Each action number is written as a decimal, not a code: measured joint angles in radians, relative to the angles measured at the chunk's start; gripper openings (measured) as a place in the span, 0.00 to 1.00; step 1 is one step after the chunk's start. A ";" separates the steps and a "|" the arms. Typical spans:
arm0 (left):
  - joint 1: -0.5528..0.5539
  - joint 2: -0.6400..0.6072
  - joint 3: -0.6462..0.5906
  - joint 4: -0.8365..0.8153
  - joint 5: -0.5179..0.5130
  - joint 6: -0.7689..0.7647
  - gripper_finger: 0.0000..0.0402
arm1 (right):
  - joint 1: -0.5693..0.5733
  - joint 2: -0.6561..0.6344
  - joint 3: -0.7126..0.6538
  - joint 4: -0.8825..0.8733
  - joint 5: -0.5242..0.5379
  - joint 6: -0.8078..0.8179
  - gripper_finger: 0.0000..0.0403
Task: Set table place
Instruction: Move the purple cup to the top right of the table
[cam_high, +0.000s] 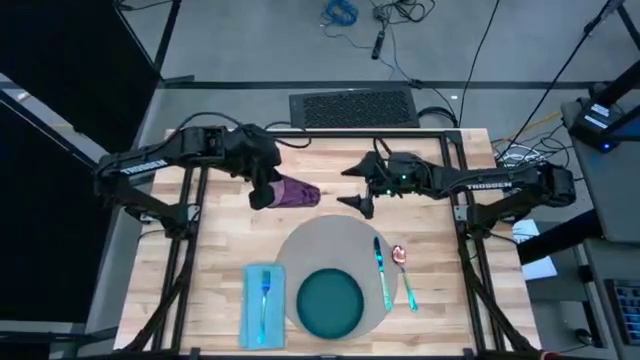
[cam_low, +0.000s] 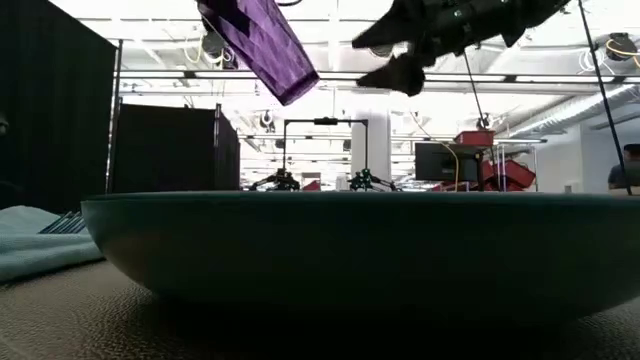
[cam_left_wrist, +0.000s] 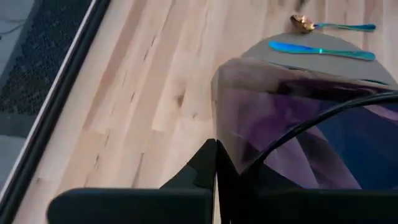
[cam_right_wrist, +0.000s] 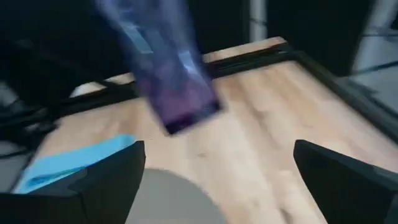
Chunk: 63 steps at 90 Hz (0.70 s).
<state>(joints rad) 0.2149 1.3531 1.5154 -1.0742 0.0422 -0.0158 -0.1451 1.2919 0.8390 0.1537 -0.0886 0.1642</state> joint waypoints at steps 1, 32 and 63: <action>0.001 0.005 0.000 -0.001 0.004 0.000 0.00 | 0.004 0.003 0.007 -0.002 0.000 -0.003 0.96; 0.006 0.098 0.000 0.065 0.101 0.049 0.00 | 0.097 0.159 0.218 -0.205 -0.014 -0.146 0.95; 0.005 0.098 0.000 0.122 0.159 0.051 0.00 | 0.107 0.311 0.358 -0.281 0.063 -0.192 0.95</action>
<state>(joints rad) 0.2200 1.4509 1.5154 -0.9522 0.2008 0.0355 -0.0382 1.6033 1.1973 -0.1278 -0.0261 -0.0282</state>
